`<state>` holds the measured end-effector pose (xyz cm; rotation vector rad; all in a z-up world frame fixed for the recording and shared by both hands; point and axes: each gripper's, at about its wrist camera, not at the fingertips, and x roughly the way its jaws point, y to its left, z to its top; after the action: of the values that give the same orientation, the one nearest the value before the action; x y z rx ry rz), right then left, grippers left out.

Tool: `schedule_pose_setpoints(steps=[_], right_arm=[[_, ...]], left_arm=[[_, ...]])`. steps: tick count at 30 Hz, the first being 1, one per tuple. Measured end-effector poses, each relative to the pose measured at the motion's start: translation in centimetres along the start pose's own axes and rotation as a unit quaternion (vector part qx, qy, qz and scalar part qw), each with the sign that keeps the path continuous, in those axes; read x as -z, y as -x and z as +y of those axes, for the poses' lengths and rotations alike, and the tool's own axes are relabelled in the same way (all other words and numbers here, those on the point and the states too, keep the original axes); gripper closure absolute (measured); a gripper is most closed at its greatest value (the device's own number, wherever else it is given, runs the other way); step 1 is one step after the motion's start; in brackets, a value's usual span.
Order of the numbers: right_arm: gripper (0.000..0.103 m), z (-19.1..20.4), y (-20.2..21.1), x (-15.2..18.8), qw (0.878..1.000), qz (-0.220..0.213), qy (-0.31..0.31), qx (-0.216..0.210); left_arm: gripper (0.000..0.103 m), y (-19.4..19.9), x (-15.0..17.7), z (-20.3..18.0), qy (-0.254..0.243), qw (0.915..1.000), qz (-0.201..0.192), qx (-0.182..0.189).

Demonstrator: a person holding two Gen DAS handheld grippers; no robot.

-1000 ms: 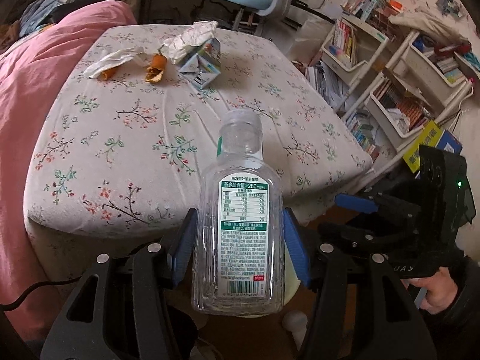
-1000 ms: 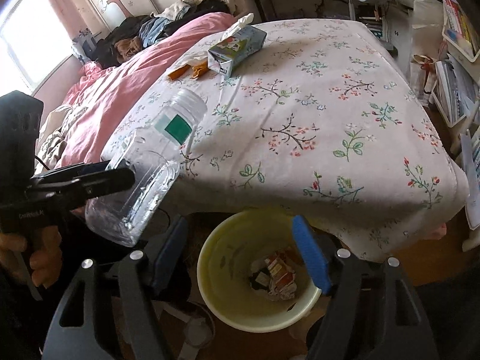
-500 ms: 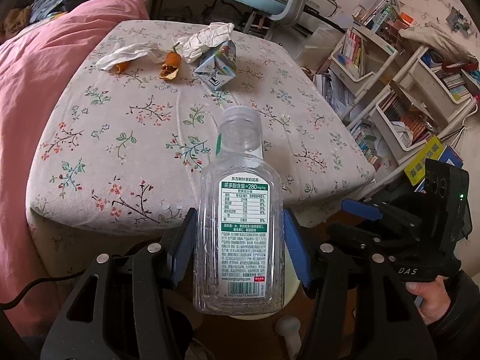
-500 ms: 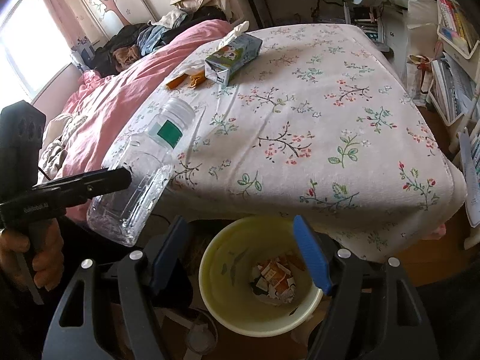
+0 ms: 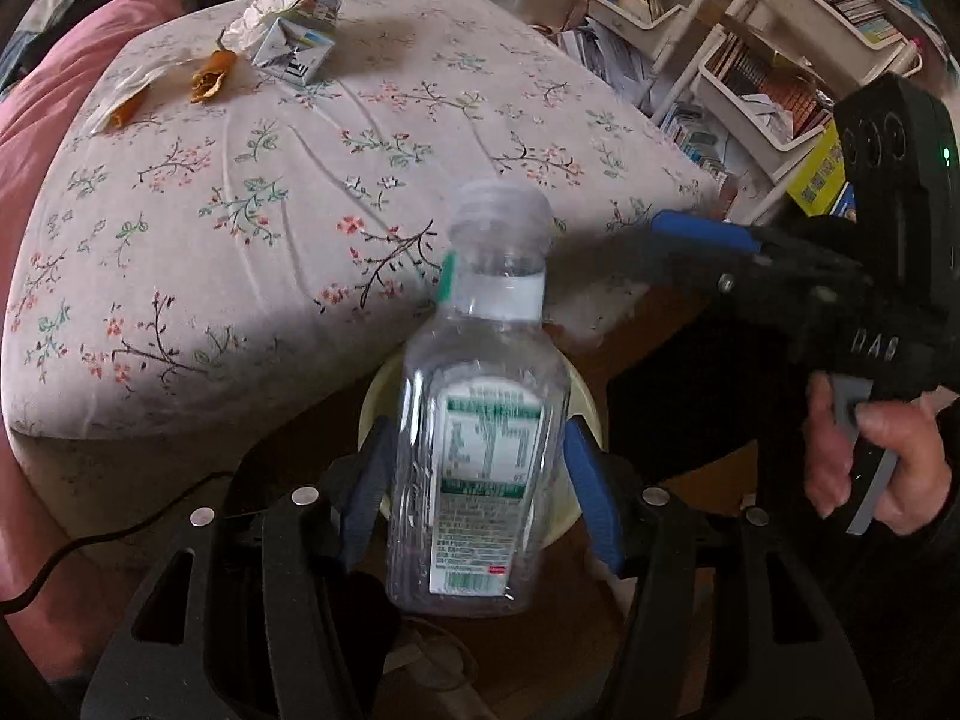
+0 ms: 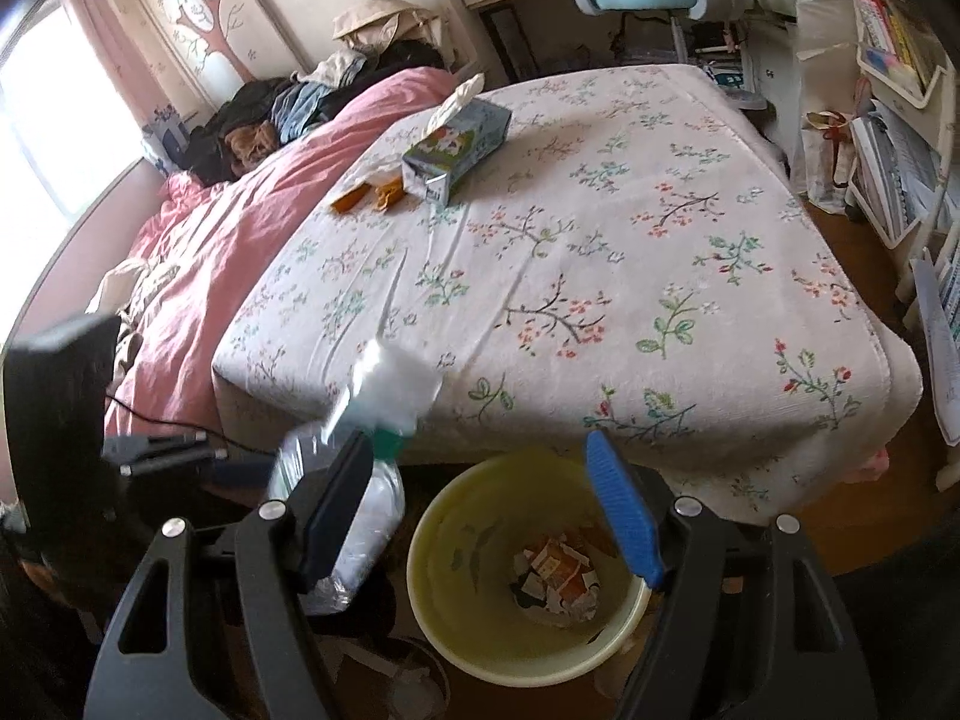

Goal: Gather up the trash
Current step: 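Lower the plastic bottle into the bin and open the left tool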

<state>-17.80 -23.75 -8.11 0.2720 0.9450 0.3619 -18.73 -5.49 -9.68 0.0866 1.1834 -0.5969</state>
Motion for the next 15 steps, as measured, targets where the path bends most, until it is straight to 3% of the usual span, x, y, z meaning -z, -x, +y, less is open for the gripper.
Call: schedule_pose_setpoints(steps=[9, 15], right_arm=[[0.032, 0.3, 0.0, 0.0, 1.0, -0.002, 0.003, 0.001], [0.032, 1.7, 0.1, 0.2, 1.0, -0.008, 0.014, -0.004]], left_arm=[[0.041, 0.8, -0.3, 1.0, 0.019, 0.9995, -0.021, -0.01], [0.04, 3.1, -1.1, 2.4, 0.066, 0.995, -0.072, -0.019]])
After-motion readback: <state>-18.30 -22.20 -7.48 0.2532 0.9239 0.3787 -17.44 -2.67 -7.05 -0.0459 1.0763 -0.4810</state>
